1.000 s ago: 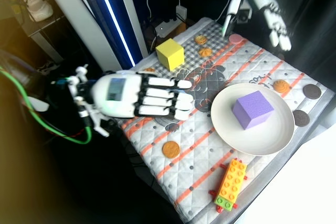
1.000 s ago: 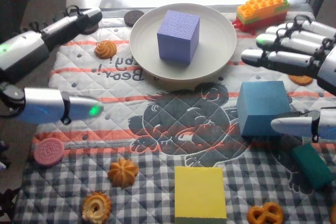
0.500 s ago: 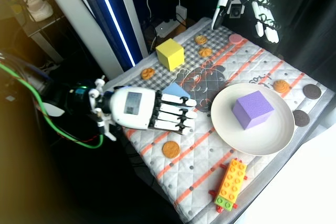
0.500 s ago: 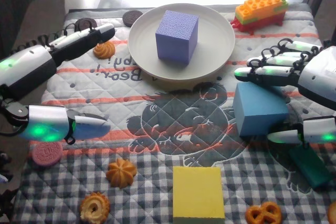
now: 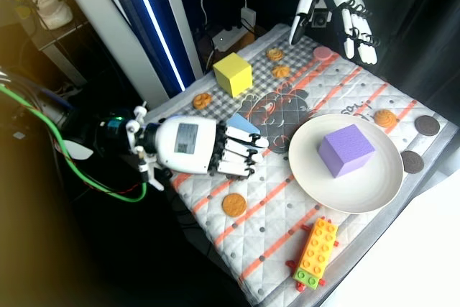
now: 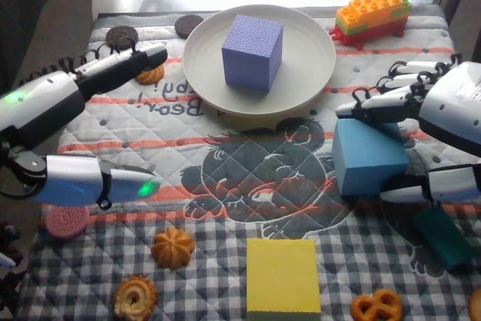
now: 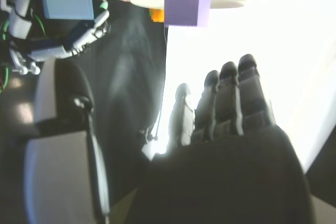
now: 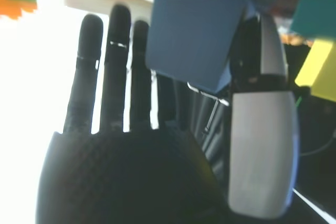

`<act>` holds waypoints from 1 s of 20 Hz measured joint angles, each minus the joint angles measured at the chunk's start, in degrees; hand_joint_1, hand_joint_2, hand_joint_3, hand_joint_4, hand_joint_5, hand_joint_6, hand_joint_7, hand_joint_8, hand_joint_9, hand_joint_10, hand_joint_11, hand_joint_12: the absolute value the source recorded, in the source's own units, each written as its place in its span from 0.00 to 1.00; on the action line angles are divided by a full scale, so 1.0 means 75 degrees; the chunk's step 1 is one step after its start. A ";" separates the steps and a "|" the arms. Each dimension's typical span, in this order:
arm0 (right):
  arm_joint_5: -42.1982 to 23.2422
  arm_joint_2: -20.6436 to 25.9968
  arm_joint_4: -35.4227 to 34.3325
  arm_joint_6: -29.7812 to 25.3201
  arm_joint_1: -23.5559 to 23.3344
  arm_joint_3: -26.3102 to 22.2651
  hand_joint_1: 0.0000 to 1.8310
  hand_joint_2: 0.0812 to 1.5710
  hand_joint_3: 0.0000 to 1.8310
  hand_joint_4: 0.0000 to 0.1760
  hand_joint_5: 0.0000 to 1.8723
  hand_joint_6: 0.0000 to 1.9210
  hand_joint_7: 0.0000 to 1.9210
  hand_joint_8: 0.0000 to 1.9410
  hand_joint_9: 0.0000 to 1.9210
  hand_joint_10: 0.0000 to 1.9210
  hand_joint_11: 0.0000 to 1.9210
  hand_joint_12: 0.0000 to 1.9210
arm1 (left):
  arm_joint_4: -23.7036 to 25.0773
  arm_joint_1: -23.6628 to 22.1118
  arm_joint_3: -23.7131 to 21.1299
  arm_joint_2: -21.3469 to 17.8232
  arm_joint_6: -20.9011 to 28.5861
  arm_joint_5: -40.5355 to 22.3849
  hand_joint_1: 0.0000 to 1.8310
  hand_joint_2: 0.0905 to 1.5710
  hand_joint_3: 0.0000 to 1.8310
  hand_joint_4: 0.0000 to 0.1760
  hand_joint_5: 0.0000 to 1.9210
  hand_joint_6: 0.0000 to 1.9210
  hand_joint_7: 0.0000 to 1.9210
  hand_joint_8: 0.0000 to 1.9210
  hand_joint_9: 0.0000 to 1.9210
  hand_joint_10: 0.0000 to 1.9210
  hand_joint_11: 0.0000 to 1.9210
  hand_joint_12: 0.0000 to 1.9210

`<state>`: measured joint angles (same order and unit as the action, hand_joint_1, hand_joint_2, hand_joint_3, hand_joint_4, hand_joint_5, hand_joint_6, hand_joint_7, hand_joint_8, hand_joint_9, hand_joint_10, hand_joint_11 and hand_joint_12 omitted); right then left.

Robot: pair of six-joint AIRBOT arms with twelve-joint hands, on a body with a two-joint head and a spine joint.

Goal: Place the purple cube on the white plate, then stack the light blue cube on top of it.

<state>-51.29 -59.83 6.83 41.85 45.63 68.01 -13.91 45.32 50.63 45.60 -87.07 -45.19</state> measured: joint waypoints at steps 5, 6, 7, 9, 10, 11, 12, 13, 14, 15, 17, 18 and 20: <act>-0.0262 -0.0067 0.0137 -0.0079 -0.0755 0.0370 0.67 0.74 0.00 0.00 0.50 0.46 0.43 0.75 0.34 0.63 0.25 0.83 | -0.0102 0.0140 0.0000 0.0096 0.0000 0.0087 0.49 0.58 0.01 1.00 0.05 0.00 0.03 0.00 0.00 0.00 0.00 0.00; -0.0268 -0.0108 0.0026 -0.0082 -0.0863 0.0484 0.68 0.73 0.00 0.00 0.52 0.42 0.43 0.74 0.36 0.61 0.27 0.81 | -0.0108 0.0140 0.0000 0.0096 0.0000 0.0102 0.48 0.59 0.01 1.00 0.05 0.00 0.03 0.00 0.00 0.00 0.00 0.00; -0.0233 -0.0175 -0.0082 -0.0070 -0.1003 0.0627 0.73 0.73 0.00 0.00 0.52 0.38 0.44 0.69 0.40 0.73 0.29 0.79 | -0.0102 0.0172 0.0009 0.0117 0.0000 0.0058 0.47 0.59 0.01 1.00 0.04 0.00 0.02 0.00 0.00 0.00 0.00 0.00; -0.0093 -0.0326 -0.0157 -0.0070 -0.1207 0.0796 0.74 0.72 0.00 0.00 0.51 0.40 0.46 0.64 0.41 0.74 0.29 0.77 | -0.0201 0.0198 0.0041 0.0210 0.0000 0.0070 0.46 0.59 0.01 1.00 0.04 0.00 0.01 0.00 0.00 0.00 0.00 0.00; -0.0035 -0.0469 -0.0204 -0.0073 -0.1326 0.0883 0.74 0.71 0.00 0.00 0.52 0.48 0.49 0.56 0.41 0.71 0.21 0.72 | -0.0201 0.0262 0.0041 0.0236 0.0003 0.0082 0.43 0.60 0.01 1.00 0.03 0.00 0.01 0.00 0.00 0.00 0.00 0.00; -0.0003 -0.0542 -0.0195 -0.0073 -0.1402 0.0933 0.74 0.71 0.00 0.00 0.52 0.48 0.49 0.56 0.41 0.71 0.21 0.72 | -0.0204 0.0283 0.0041 0.0242 0.0003 0.0099 0.43 0.60 0.01 1.00 0.03 0.00 0.01 0.00 0.00 0.00 0.00 0.00; 0.0058 -0.0662 -0.0195 -0.0073 -0.1515 0.1005 0.74 0.72 0.00 0.00 0.52 0.51 0.48 0.57 0.39 0.71 0.17 0.70 | -0.0224 0.0294 0.0041 0.0251 0.0000 0.0105 0.43 0.60 0.01 1.00 0.03 0.00 0.01 0.00 0.00 0.00 0.00 0.00; 0.0160 -0.0839 -0.0187 -0.0076 -0.1708 0.1134 0.67 0.70 0.00 0.00 0.54 0.53 0.48 0.52 0.31 0.31 0.02 0.58 | -0.0236 0.0294 0.0044 0.0251 0.0000 0.0105 0.42 0.59 0.00 1.00 0.04 0.00 0.00 0.00 0.00 0.00 0.00 0.00; 0.0221 -0.1000 -0.0192 -0.0076 -0.1883 0.1276 0.66 0.70 0.00 0.08 0.53 0.53 0.50 0.49 0.37 0.27 0.05 0.72 | -0.0230 0.0303 0.0058 0.0274 0.0000 0.0085 0.43 0.59 0.00 1.00 0.04 0.00 0.00 0.00 0.00 0.00 0.00 0.00; 0.0242 -0.1113 -0.0230 -0.0076 -0.1988 0.1387 0.66 0.70 0.00 0.08 0.53 0.53 0.50 0.49 0.37 0.27 0.05 0.72 | -0.0248 0.0306 0.0058 0.0289 0.0000 0.0082 0.43 0.59 0.00 1.00 0.04 0.00 0.00 0.00 0.00 0.00 0.00 0.00; 0.0353 -0.1373 -0.0361 -0.0070 -0.2206 0.1644 0.74 0.68 0.00 0.00 0.51 0.52 0.53 0.45 0.51 0.56 0.38 0.62 | -0.0172 0.0312 0.0055 0.0329 0.0000 0.0082 0.45 0.59 0.00 1.00 0.03 0.00 0.02 0.00 0.00 0.00 0.00 0.00; 0.0455 -0.1489 -0.0364 -0.0073 -0.2279 0.1751 0.69 0.68 0.00 0.00 0.52 0.48 0.58 0.43 0.58 0.43 0.48 0.65 | -0.0175 0.0315 0.0058 0.0329 0.0003 0.0079 0.45 0.59 0.00 1.00 0.03 0.00 0.02 0.01 0.00 0.00 0.00 0.00; 0.0761 -0.1722 -0.0364 -0.0073 -0.2451 0.1973 0.68 0.67 0.00 0.00 0.53 0.47 0.61 0.39 0.67 0.34 0.53 0.66 | -0.0175 0.0312 0.0055 0.0329 0.0003 0.0070 0.45 0.58 0.00 1.00 0.03 0.00 0.02 0.01 0.00 0.00 0.00 0.00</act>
<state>-45.58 -72.75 4.10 41.30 27.24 82.81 -15.22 47.66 51.05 48.07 -87.05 -44.66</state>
